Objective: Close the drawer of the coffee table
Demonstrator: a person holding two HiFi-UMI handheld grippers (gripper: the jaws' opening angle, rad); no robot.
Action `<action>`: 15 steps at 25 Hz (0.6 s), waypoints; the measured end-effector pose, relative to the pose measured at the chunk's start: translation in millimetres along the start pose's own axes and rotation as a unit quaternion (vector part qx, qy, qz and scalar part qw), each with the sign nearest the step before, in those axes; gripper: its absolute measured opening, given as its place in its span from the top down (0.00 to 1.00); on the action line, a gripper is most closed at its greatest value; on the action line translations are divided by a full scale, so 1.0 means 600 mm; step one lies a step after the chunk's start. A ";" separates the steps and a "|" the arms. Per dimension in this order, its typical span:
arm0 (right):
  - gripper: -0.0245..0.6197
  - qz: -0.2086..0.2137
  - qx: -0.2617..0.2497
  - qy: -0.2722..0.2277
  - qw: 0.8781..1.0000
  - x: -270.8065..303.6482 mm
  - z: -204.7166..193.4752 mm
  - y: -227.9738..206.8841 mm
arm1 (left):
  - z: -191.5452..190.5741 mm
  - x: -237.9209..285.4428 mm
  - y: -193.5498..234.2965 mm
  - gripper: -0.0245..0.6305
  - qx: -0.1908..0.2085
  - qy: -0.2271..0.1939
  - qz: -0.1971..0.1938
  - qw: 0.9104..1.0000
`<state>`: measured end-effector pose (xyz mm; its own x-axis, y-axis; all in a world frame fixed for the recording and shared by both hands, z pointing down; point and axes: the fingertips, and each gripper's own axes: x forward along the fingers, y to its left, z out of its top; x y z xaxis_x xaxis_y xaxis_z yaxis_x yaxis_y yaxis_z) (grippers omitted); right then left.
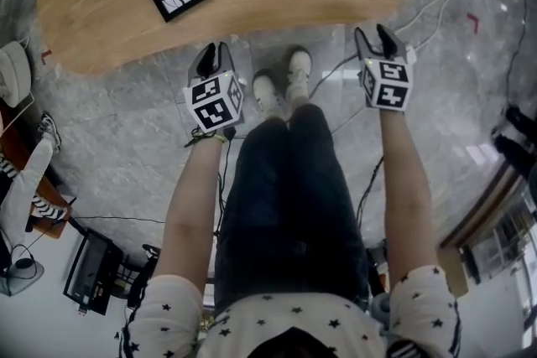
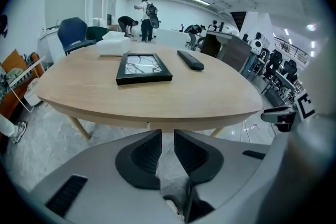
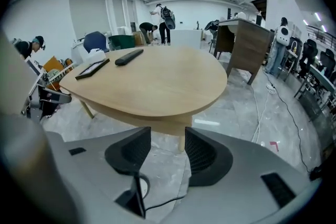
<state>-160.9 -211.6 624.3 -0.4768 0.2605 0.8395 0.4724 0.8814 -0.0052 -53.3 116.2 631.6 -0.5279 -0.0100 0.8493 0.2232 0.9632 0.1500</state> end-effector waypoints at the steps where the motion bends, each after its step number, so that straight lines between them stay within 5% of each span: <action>1: 0.64 0.001 0.003 -0.003 1.000 -0.007 0.004 0.005 | 0.001 -0.006 -0.003 0.84 -0.001 -0.001 -0.003 1.000; 15: 0.91 -0.014 0.046 -0.044 0.998 -0.124 0.043 0.044 | 0.042 -0.108 -0.066 0.94 0.005 -0.018 -0.047 0.999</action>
<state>-132.3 -197.7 547.4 -0.5545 0.2659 0.7886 0.3903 0.9200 -0.0357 -48.2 85.6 557.7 -0.5751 -0.0905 0.8131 0.1633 0.9612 0.2225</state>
